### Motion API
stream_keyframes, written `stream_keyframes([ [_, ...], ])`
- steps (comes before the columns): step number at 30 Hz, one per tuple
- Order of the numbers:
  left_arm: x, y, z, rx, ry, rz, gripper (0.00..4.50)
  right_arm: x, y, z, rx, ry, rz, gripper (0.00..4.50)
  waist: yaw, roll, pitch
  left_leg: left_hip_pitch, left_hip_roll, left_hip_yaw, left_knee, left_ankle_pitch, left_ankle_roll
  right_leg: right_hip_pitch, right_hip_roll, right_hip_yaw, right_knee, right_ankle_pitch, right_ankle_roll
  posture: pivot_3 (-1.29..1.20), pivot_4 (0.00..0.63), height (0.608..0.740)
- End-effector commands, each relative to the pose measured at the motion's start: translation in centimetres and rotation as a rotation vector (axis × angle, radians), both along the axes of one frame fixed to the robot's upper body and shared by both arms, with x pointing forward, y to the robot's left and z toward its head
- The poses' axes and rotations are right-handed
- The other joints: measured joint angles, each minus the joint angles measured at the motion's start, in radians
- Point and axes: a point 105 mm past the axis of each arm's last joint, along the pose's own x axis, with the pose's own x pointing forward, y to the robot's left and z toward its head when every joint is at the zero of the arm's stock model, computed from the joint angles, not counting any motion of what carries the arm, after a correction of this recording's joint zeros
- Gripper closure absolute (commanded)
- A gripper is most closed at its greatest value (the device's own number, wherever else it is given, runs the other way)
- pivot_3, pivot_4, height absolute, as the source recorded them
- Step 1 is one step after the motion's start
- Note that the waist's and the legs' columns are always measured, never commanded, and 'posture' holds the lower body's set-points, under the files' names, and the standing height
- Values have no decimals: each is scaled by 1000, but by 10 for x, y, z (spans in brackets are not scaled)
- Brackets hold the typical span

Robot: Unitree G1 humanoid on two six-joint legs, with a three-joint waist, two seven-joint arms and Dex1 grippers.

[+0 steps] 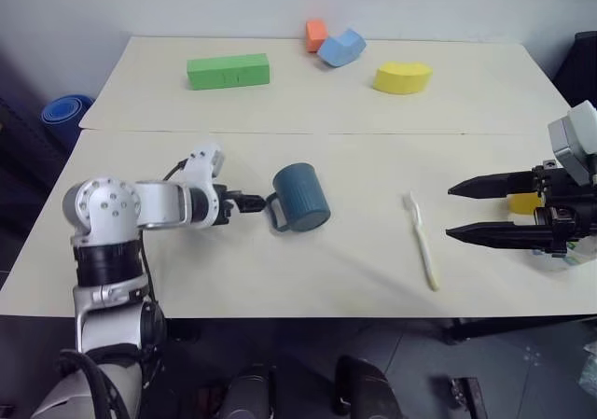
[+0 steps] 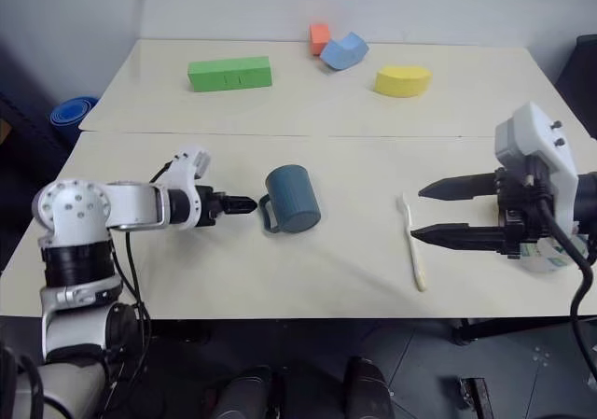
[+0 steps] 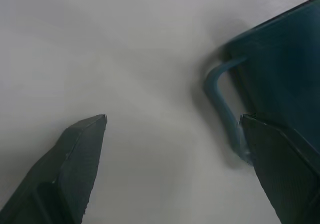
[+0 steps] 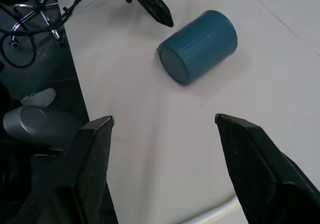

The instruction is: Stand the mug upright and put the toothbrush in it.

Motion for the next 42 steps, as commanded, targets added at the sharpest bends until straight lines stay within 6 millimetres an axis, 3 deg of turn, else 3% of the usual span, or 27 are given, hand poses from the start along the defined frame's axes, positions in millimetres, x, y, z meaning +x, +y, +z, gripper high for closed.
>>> stream_keyframes([
  [1, 4, -15, 12, -24, 36, -66, 0, -8, 7, 4, 22, -37, 11, 1149, -1, 0, 0, 0, 0, 0, 0, 0, 0, 0, 0, 0, 0, 0, 0, 0, 150, 740],
  [15, 10, -32, -4, 97, 221, -116, 0, -15, 15, 0, 80, -62, -33, 1149, -1, -1, -1, 1, -1, 2, -2, 1, -1, 0, 1, 0, -1, 0, 0, 0, 150, 740],
  [20, 11, -38, -11, 105, 263, -123, 1104, -17, 15, 5, 93, -67, -37, 1126, -2, -1, -1, 1, -1, 3, -2, 1, -1, 0, 1, 0, -1, 0, 0, 0, 150, 740],
  [33, 10, -53, -30, 127, 333, -141, 1104, -17, 16, 13, 120, -90, -58, 1126, 8, -2, -2, 7, -1, 1, -2, 1, 0, 7, 1, 0, -4, 0, 0, 0, 150, 740],
  [36, 12, -55, -30, 124, 337, -137, 1637, -17, 15, 13, 121, -89, -62, 1126, 9, -2, -2, 15, -1, 1, -6, 1, 0, 16, 1, -1, -10, 0, 0, 0, 150, 740],
  [42, 15, -54, -27, 126, 341, -119, 3479, -18, 14, 12, 111, -88, -73, 1126, 17, -2, -2, 15, -1, 2, -7, 1, 0, 16, 1, -1, -12, 0, 0, 0, 150, 740],
])
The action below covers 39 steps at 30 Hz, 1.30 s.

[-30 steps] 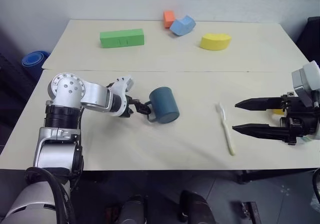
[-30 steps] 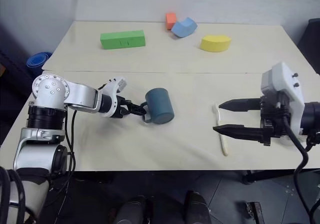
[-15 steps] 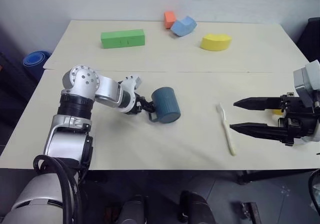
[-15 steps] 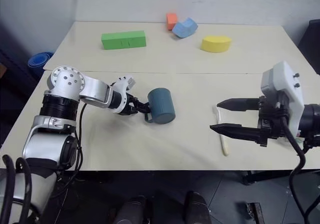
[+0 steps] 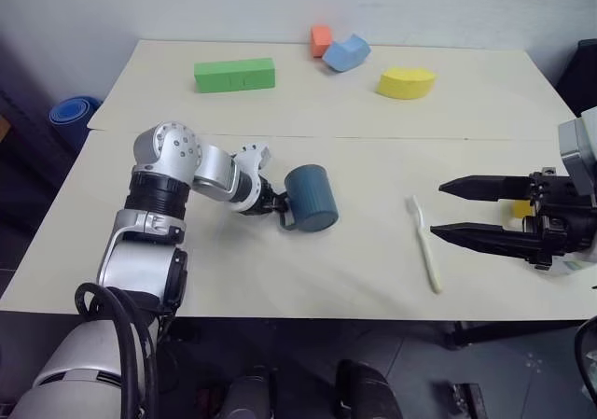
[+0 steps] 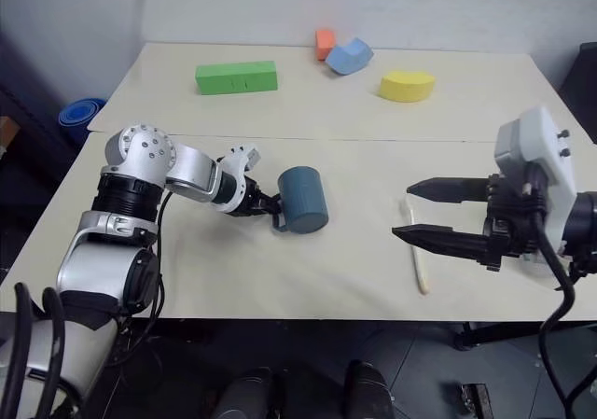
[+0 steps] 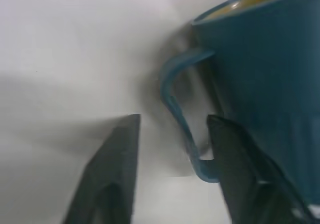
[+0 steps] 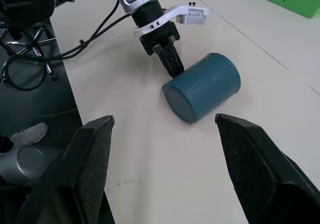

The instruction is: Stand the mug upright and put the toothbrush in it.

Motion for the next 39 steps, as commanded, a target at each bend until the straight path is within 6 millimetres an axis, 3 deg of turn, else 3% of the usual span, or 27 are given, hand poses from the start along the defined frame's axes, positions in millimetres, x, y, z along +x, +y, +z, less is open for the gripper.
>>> stream_keyframes([
  [1, -6, -2, -14, 14, 67, -12, 3695, -3, -3, 9, -18, -43, -14, 1126, 2, 0, 0, 0, 0, 0, 0, 0, 0, 0, 0, 0, 0, 0, 0, 0, 150, 740],
  [5, -5, 2, -16, 19, 73, 5, 4476, -2, -4, 9, -19, -47, -21, 1126, 0, 0, 0, 0, 0, 0, 0, 0, 0, 0, 0, 0, -1, 0, 0, 0, 150, 740],
  [12, 0, 12, -10, 24, 42, 42, 4476, -1, -5, 9, -15, -51, -24, 1126, -8, 0, 0, 0, 1, 1, -1, 0, 0, 0, 0, 0, -1, 0, 0, 0, 150, 740],
  [16, 10, 14, 12, -21, -97, 66, 4476, 2, -9, 5, -28, -51, -52, 1126, -18, 0, 0, 0, 1, 0, -1, 0, 0, -1, 0, 0, -1, 0, 0, 0, 150, 740],
  [21, 37, 4, 68, -97, -612, 75, 4476, 11, -21, -5, -28, -59, -154, 1126, -20, -1, 1, -1, 1, 1, -2, 0, -1, -3, 1, 0, 0, 0, 0, 0, 150, 740],
  [23, 33, -12, 93, -159, -872, 6, 4476, 18, -23, -11, -6, -70, -211, 1126, -19, -1, 1, -2, 1, 1, -2, 0, -1, -4, 1, 0, 0, 0, 0, 0, 150, 740],
  [25, 22, -28, 101, -208, -1062, -78, 4476, 22, -23, -15, 15, -77, -244, 1126, -15, -1, 1, -3, 1, 1, -2, 0, -1, -4, 1, -1, -1, 0, 0, 0, 150, 740],
  [28, 14, -37, 97, -215, -1255, -103, 4476, 24, -22, -21, 49, -73, -277, 1126, -10, -1, 1, -5, 1, 0, -2, 0, -1, -4, 0, -2, -3, 0, 0, 0, 150, 740],
  [31, 12, -41, 81, -151, -1376, -86, 4476, 24, -18, -25, 78, -60, -293, 1126, -10, -1, 1, -5, 1, 2, -1, 0, 0, -4, 1, -1, -4, 0, 0, 0, 150, 740],
  [35, 14, -43, 46, -124, -1357, -38, 4476, 18, -14, -30, 83, -23, -294, 1126, -10, -1, 1, -5, 1, 3, -1, 0, 1, -4, 0, 0, -4, 0, 0, 0, 150, 740],
  [39, 10, -47, 32, -130, -1355, -58, 4476, 12, -16, -32, 59, 2, -289, 1126, -6, -1, 1, -5, 1, 3, 0, 0, 3, -4, 0, -1, -4, 0, 0, 0, 150, 740],
])
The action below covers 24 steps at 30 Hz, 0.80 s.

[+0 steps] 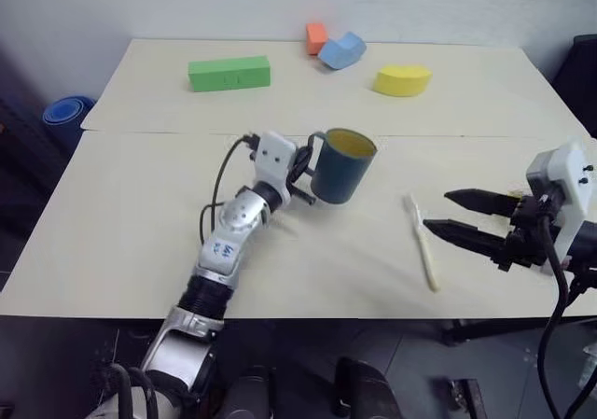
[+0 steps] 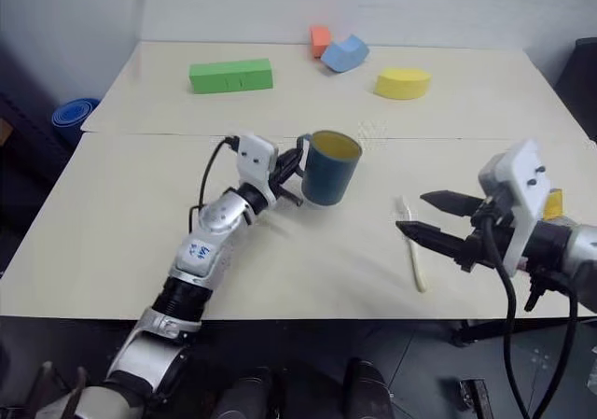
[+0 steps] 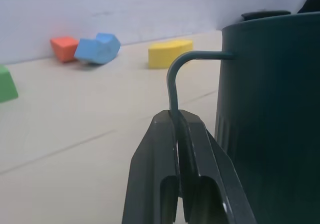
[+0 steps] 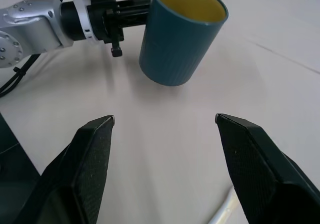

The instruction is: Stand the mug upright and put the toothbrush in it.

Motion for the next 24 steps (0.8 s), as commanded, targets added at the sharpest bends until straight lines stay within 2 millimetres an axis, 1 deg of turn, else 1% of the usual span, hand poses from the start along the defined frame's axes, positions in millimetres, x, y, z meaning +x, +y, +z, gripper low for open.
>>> stream_keyframes([
  [1, -7, -3, 10, -8, -78, -25, 4476, -8, -1, 12, -23, -35, 9, 1126, 4, 0, 0, 0, 0, 0, 0, 0, 0, 0, 0, 0, 0, 0, 0, 0, 150, 740],
  [4, -7, -2, 1, -13, -56, -26, 4476, -9, -2, 14, -24, -34, 6, 1126, 11, 0, 0, -1, 0, 0, 1, -1, 1, 0, 0, 0, 0, 0, 0, 0, 150, 740],
  [5, -8, -1, -3, -20, -41, -25, 4255, -8, -3, 15, -25, -34, 5, 1126, 12, 0, 0, -1, 0, 0, 1, -1, 2, 0, 0, 0, 0, 0, 0, 0, 150, 740],
  [6, -8, -1, -5, -25, -30, -24, 3986, -8, -3, 15, -25, -34, 4, 1126, 12, 0, 0, -1, 0, 0, 2, -1, 2, 0, 0, 0, 0, 0, 0, 0, 150, 740],
  [8, -13, 0, -4, -33, -38, -37, 3528, -8, -3, 16, -27, -33, 7, 1126, 12, 0, 0, -1, 0, 0, 2, -1, 2, 0, -1, 0, 0, 0, 0, 0, 150, 740],
  [9, -16, 2, -2, -35, -47, -44, 3156, -8, -3, 16, -28, -33, 9, 1126, 12, 0, 0, -1, 0, 0, 2, -1, 2, 0, -1, 0, 0, 0, 0, 0, 150, 740],
  [10, -18, 4, -1, -34, -47, -51, 2880, -7, -3, 16, -29, -32, 9, 1126, 12, 0, 0, -1, 0, 0, 2, -1, 2, 0, -1, 0, 0, 0, 0, 0, 150, 740],
  [14, -27, 20, 3, -8, -43, -49, 1739, -2, -5, 13, -31, -29, -1, 1126, 11, 0, 0, -1, 0, -1, 2, -1, 2, 0, -1, 0, 0, 0, 0, 0, 150, 740],
  [15, -29, 24, 4, 5, -40, -50, 1570, -1, -6, 12, -33, -27, -5, 1126, 10, 0, 0, -1, 0, -1, 2, -1, 2, 0, -1, 0, 0, 0, 0, 0, 150, 740],
  [16, -33, 30, 5, 22, -36, -48, 1163, 0, -6, 10, -37, -23, -10, 1126, 10, 0, 0, -1, 0, -1, 2, -1, 2, 0, -1, 0, 0, 0, 0, 0, 150, 740],
  [19, -45, 47, 11, 80, -30, -70, 291, 4, -7, 2, -50, -6, -31, 1126, 8, 0, 0, -1, 1, -1, 2, -1, 2, 0, 0, -1, 0, 0, 0, 0, 150, 740],
  [23, -62, 78, 21, 149, 35, -111, 291, 12, -13, -11, -61, 26, -102, 1126, 6, 0, 0, -1, 1, -1, 2, -1, 2, 0, 0, -1, 0, 0, 0, 0, 150, 740],
  [24, -69, 84, 25, 166, 72, -161, 291, 14, -14, -15, -61, 35, -125, 1126, 5, 0, 0, -1, 1, -2, 2, -1, 2, 0, 0, -1, 0, 0, 0, 0, 150, 740],
])
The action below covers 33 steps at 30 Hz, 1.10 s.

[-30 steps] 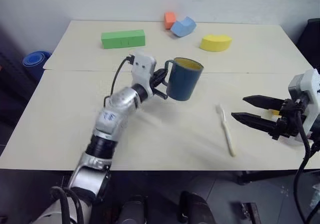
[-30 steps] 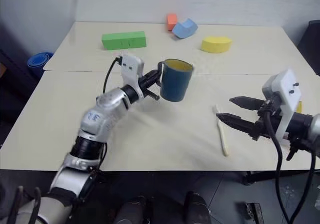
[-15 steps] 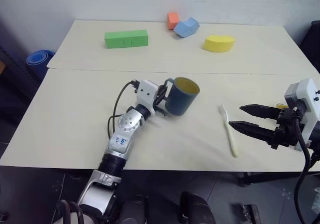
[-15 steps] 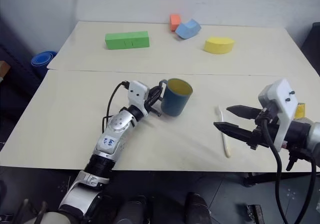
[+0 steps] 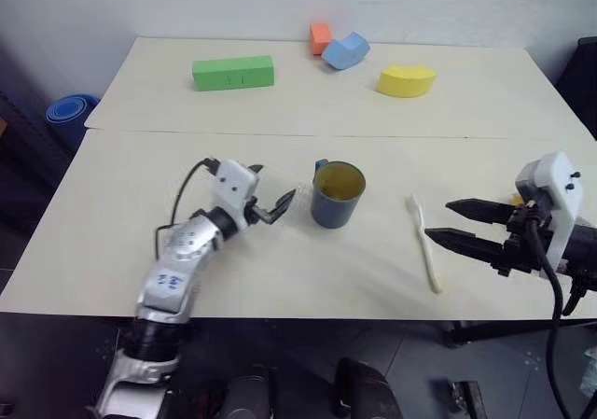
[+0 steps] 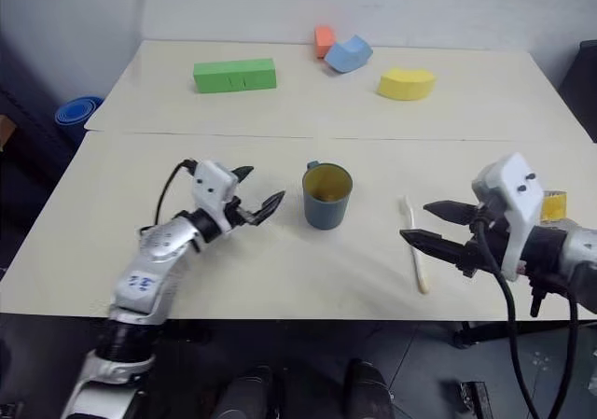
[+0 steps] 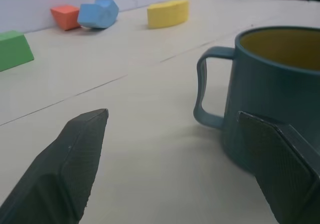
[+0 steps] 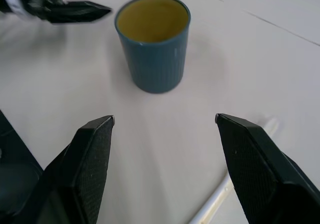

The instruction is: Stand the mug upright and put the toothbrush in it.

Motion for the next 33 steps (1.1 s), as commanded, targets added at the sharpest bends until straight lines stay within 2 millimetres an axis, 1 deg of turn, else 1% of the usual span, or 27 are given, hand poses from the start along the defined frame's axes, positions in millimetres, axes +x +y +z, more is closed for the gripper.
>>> stream_keyframes([
  [1, -26, 15, 27, 18, 79, -167, 291, 8, -4, -5, -6, -14, -80, 1126, -2, 0, 0, 0, 0, 0, 0, 0, 0, 0, 0, 0, 0, 0, 0, 0, 150, 740],
  [3, -38, 18, 36, 31, 155, -277, 291, 10, -4, -10, -5, -2, -108, 1126, -3, 0, 0, 0, 0, 0, 0, 0, 0, 0, 0, -1, 0, 0, 0, 0, 150, 740],
  [4, -44, 20, 45, 48, 169, -338, 291, 12, -4, -13, -10, 5, -126, 1126, -2, 0, 0, 0, 0, -1, 0, 0, -1, 0, 0, 0, 0, 0, 0, 0, 150, 740],
  [7, -62, 24, 80, 133, 211, -552, 291, 24, -5, -33, -24, 41, -235, 1126, -4, -1, 0, -1, 0, -1, 0, 0, -1, 0, 0, -1, 0, 0, -1, 0, 150, 740],
  [9, -70, 20, 92, 170, 229, -644, 291, 30, -5, -43, -30, 51, -284, 1126, -5, -1, 0, -4, 0, -2, 1, 0, -2, -2, 1, -3, 0, -1, -1, 0, 150, 740],
  [12, -82, 13, 98, 262, 231, -768, 291, 41, -6, -59, -60, 56, -361, 1126, -16, 2, -2, -4, 0, -2, -1, 0, -2, -2, 1, -3, -1, -1, -1, 0, 150, 740],
  [16, -95, 7, 100, 359, 242, -886, 291, 57, -11, -77, -40, 82, -467, 1126, -24, 2, -1, -4, 0, -2, -2, 1, -4, -3, 2, -5, -1, -1, -1, 0, 150, 740],
  [19, -95, 3, 102, 379, 233, -904, 291, 66, -14, -86, -24, 95, -509, 1126, -26, 3, -1, -4, 1, -1, -2, 1, -4, -4, 2, -4, 0, -1, -1, 0, 150, 740],
  [22, -93, 1, 106, 379, 217, -904, 291, 70, -9, -93, 18, 125, -488, 1126, -28, 4, 0, -4, 1, -1, -2, 1, -4, -4, 2, -3, -1, -1, -1, 0, 150, 740],
  [25, -92, -1, 108, 372, 209, -904, 246, 73, -6, -99, 24, 135, -483, 1759, -28, 4, 0, -5, 1, -1, -2, 1, -4, -4, 2, -3, 0, -1, -1, 0, 150, 740],
  [29, -90, -1, 109, 373, 198, -897, 246, 73, 0, -105, 25, 146, -456, 3122, -31, 4, 0, -5, 1, -1, -2, 1, -4, -4, 2, -3, 0, -1, -1, 0, 150, 740],
  [30, -89, -1, 109, 372, 198, -895, 246, 72, 2, -106, 26, 149, -451, 3372, -32, 4, 0, -5, 1, -1, -2, 1, -4, -4, 2, -3, 0, -1, -1, 0, 150, 740],
  [32, -89, 0, 109, 371, 199, -892, 246, 70, 3, -107, 23, 154, -442, 4043, -35, 4, 0, -4, 1, -1, -2, 1, -4, -4, 2, -3, 0, -1, -1, 0, 150, 740],
  [33, -89, 1, 108, 371, 200, -888, 246, 69, 2, -108, 16, 157, -442, 4172, -36, 4, 0, -4, 1, -1, -2, 1, -4, -4, 2, -3, 0, -1, -1, 0, 150, 740],
])
